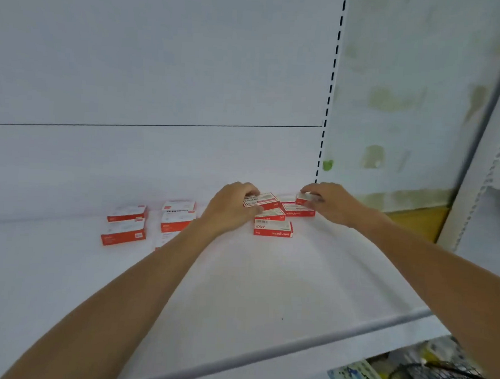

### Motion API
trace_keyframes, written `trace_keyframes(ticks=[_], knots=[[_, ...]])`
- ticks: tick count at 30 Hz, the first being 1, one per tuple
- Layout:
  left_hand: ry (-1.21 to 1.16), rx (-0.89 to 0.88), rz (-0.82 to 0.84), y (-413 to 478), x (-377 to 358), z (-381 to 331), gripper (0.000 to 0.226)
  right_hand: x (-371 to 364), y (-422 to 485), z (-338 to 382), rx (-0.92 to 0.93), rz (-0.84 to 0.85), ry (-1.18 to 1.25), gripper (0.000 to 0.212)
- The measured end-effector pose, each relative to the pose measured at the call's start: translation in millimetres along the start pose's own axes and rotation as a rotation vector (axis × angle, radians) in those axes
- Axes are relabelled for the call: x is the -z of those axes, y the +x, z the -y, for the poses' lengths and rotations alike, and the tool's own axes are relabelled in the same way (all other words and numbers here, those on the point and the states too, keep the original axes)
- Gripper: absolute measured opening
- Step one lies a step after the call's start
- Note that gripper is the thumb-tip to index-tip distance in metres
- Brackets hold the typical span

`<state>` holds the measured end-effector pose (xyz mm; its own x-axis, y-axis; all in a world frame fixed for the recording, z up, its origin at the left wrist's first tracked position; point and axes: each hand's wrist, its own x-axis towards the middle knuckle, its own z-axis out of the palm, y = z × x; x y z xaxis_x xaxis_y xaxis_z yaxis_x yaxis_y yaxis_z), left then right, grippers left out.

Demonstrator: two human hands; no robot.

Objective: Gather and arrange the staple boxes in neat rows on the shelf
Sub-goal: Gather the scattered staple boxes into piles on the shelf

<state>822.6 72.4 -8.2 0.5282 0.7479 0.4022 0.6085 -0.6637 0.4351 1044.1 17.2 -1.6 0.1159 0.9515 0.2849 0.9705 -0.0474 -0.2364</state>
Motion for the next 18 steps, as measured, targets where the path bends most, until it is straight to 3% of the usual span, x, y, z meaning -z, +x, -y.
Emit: trace_keyframes(ticks=[13, 18], knots=[[0.114, 0.159, -0.058, 48.9, -34.5, -6.1, 0.034, -25.0, 57.3, -9.8, 0.157, 0.074, 0.026, 0.024], [0.13, 0.2, 0.13, 44.3, -33.8, -3.1, 0.042, -22.0, 58.5, -11.0, 0.123, 0.135, -0.018, 0.028]])
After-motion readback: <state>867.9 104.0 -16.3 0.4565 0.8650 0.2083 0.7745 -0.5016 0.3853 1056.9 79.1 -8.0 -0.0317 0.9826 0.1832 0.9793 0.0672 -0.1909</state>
